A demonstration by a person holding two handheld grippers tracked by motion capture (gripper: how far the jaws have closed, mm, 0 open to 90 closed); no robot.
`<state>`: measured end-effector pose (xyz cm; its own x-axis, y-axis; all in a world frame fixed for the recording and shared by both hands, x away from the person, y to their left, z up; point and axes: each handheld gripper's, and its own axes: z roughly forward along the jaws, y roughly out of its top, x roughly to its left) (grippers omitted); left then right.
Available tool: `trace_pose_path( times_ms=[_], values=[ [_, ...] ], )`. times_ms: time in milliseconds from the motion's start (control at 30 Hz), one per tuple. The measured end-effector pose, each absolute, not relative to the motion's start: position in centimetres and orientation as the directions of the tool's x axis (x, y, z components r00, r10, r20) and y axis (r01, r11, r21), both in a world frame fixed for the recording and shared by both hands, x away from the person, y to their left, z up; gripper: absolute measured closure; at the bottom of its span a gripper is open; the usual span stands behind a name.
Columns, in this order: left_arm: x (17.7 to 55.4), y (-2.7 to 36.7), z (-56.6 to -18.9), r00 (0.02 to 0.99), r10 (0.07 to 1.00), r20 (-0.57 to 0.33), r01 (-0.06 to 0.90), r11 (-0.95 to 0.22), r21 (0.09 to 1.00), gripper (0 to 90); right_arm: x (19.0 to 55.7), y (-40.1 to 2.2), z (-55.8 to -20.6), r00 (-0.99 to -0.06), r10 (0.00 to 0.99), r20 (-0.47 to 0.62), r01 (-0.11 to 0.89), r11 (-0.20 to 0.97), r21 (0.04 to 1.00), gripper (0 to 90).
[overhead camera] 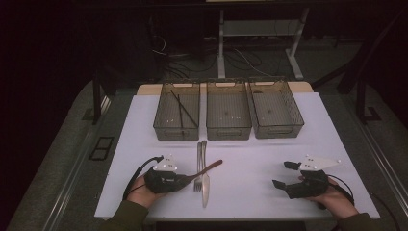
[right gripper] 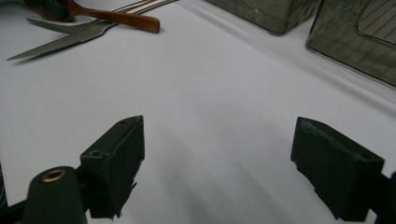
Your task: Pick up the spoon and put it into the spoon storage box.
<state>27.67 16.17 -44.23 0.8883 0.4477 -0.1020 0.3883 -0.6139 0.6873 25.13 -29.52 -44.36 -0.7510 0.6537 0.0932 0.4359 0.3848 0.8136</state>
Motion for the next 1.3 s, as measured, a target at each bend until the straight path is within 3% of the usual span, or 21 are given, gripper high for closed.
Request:
trace_pose_path(
  times_ms=[467, 1300],
  values=[
    [27.5, 16.4, -42.9, 0.885, 0.463, -0.042, 0.34, -0.582, 0.738, 79.7, 25.2, -29.5, -44.4, -0.747, 0.658, 0.094, 0.44, 0.384, 0.811, 16.8],
    [29.3, 14.8, -40.5, 0.884, 0.465, -0.052, 0.307, -0.492, 0.815, 79.8, 25.1, -29.6, -44.2, -0.752, 0.65, 0.106, 0.435, 0.37, 0.821, 16.8]
  ],
)
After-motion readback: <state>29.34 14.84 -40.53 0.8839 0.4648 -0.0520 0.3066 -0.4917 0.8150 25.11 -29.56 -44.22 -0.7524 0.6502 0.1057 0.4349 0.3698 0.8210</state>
